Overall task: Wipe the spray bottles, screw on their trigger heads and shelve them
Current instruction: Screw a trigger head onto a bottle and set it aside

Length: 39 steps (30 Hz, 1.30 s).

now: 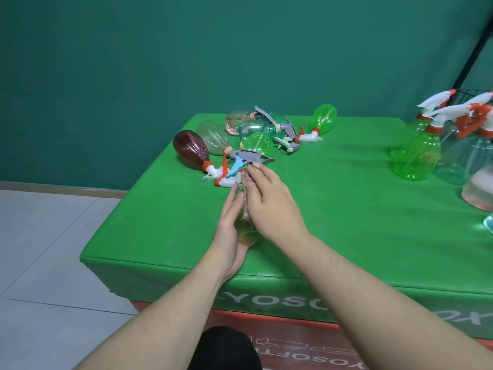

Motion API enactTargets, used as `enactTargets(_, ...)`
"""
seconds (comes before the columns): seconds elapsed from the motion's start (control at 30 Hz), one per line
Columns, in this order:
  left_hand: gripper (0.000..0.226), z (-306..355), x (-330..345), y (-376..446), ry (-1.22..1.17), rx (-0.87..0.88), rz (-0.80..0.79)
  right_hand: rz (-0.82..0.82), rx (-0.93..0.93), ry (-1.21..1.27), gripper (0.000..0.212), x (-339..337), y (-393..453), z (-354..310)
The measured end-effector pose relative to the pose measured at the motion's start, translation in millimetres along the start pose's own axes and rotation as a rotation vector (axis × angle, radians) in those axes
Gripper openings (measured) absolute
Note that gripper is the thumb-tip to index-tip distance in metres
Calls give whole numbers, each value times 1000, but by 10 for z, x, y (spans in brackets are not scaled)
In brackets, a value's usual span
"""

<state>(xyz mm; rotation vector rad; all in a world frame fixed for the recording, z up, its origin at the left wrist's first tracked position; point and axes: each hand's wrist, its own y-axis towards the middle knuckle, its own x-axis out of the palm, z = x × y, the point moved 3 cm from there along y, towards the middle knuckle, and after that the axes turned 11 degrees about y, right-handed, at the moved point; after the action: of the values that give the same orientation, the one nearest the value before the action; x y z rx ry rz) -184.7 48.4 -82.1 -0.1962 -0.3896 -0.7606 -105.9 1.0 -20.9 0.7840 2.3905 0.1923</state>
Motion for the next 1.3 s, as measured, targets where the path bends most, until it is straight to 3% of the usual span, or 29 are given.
enactTargets(0.2, 51, -36, -32, 9, -59, -4, 78, -43, 107, 74, 45, 1, 166, 12)
enactTargets(0.47, 38, -19, -1, -12, -47, -14, 103, -5, -126, 56, 47, 18, -223, 129)
enactTargets(0.67, 67, 16, 45, -42, -19, 42, 162, -48, -203, -35, 51, 33, -500, 172)
enactTargets(1.03, 68, 32, 36, -80, -47, 27, 98, -38, -191, -52, 52, 55, -785, 244)
enactTargets(1.2, 104, 1, 22, -63, 8, -24, 47, 0, -233, -88, 51, 37, -754, 151)
enactTargets(1.3, 107, -6, 15, -37, 7, 5, 44, 26, -239, -79, 50, 11, -660, 79)
